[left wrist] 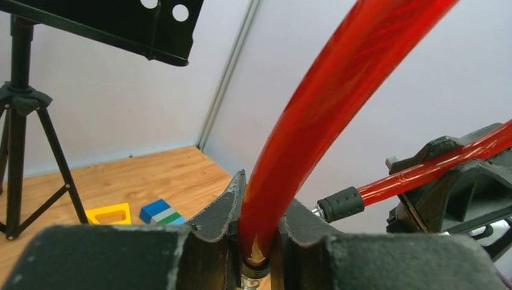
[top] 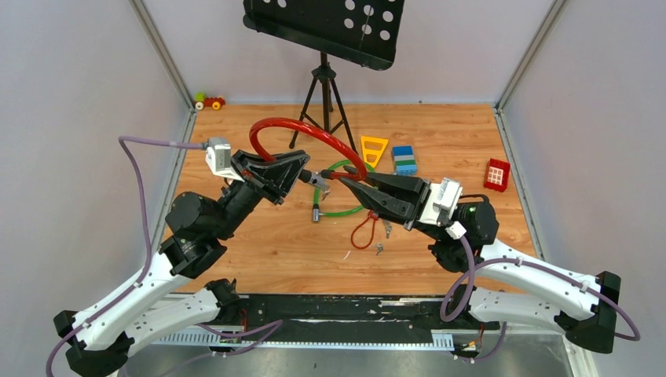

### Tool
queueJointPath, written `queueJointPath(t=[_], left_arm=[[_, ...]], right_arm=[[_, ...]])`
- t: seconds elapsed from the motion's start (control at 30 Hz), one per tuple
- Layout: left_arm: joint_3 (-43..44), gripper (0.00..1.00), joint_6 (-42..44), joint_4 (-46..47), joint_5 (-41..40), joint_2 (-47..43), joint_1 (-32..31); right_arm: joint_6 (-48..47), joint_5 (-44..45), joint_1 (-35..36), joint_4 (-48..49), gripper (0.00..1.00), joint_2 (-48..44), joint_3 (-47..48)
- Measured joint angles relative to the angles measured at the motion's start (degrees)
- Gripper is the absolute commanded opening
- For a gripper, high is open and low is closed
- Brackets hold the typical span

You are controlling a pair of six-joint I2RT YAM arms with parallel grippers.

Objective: Lock with the key
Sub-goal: Lock the lock.

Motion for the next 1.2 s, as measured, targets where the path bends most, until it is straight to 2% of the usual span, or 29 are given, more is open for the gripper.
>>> queueJointPath(t=[0.37, 1.2], left_arm=[[0.0, 0.00, -2.3, -2.6, -5.8, 0.0, 0.0], [0.0, 0.00, -4.7, -2.0, -6.4, -0.3, 0.0]], right_arm=[[1.1, -0.5, 0.2, -2.8, 0.00, 0.0, 0.0], [2.4, 0.0, 0.3, -1.4, 0.00, 1.8, 0.0]])
